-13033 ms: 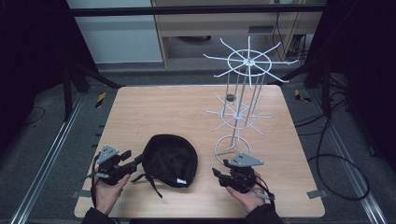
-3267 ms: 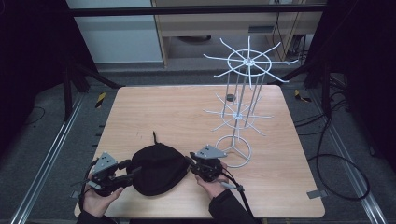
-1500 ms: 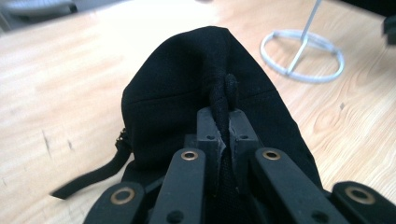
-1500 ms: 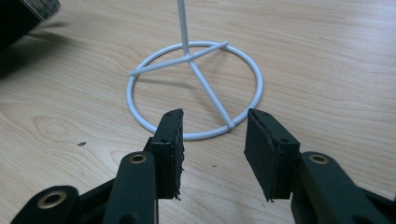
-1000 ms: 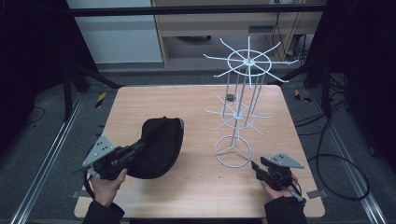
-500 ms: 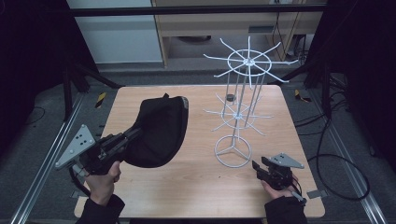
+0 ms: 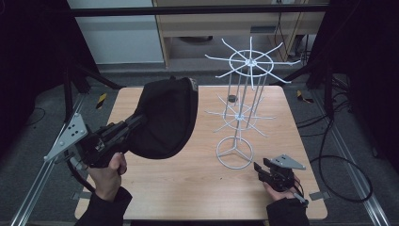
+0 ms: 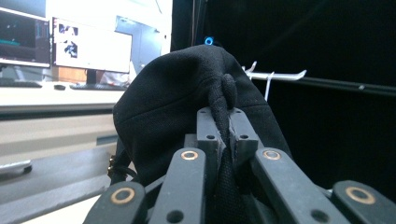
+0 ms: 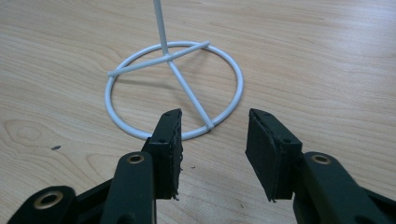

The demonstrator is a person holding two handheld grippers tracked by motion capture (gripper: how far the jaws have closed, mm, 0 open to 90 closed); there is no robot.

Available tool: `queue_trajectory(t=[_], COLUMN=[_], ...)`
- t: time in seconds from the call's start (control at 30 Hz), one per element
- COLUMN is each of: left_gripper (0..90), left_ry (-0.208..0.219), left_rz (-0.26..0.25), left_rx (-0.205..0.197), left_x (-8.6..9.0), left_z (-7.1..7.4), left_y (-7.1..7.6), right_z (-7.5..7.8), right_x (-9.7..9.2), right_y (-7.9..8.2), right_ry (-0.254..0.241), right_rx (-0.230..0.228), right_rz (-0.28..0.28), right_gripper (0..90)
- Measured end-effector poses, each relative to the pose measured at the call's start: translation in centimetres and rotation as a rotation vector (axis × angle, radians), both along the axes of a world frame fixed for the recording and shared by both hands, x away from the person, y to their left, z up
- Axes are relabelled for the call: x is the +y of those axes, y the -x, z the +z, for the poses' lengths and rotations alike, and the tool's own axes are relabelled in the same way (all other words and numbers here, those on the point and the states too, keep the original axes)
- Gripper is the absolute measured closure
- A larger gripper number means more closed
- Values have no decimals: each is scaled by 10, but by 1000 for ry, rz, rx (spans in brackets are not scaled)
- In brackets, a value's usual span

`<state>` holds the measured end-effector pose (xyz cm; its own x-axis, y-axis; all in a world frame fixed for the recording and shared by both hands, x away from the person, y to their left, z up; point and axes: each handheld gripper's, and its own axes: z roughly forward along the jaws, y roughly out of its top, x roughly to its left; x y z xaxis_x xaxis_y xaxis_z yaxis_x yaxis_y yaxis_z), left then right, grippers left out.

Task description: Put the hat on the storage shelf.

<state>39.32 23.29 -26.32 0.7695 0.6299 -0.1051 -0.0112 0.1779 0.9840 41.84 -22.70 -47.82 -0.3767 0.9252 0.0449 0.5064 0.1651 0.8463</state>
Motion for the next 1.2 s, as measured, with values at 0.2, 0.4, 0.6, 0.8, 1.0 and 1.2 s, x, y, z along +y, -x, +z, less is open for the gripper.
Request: queue_trajectory(t=[0.2,0.4,0.6,0.8,1.0,1.2], left_gripper=[851,851,851,851,851,850], left_ry=[29,56,71,65,63,50], left_rz=[-12,-24,-43,-57,-82,-97], left_rx=[-41,-63,-82,-92,-96,-79], left_x=[-7,-13,-22,-32,-46,-58], left_z=[15,25,33,37,40,36], left_y=[4,4,4,3,0,-7], right_z=[0,0,0,0,-1,-1], right_x=[1,1,1,1,1,2], right_y=[0,0,-1,-1,-1,-1], right_ry=[-3,-1,2,3,3,2], right_rx=[7,4,4,7,8,7], right_rz=[1,2,3,6,8,11], right_gripper=[556,555,554,553,553,553])
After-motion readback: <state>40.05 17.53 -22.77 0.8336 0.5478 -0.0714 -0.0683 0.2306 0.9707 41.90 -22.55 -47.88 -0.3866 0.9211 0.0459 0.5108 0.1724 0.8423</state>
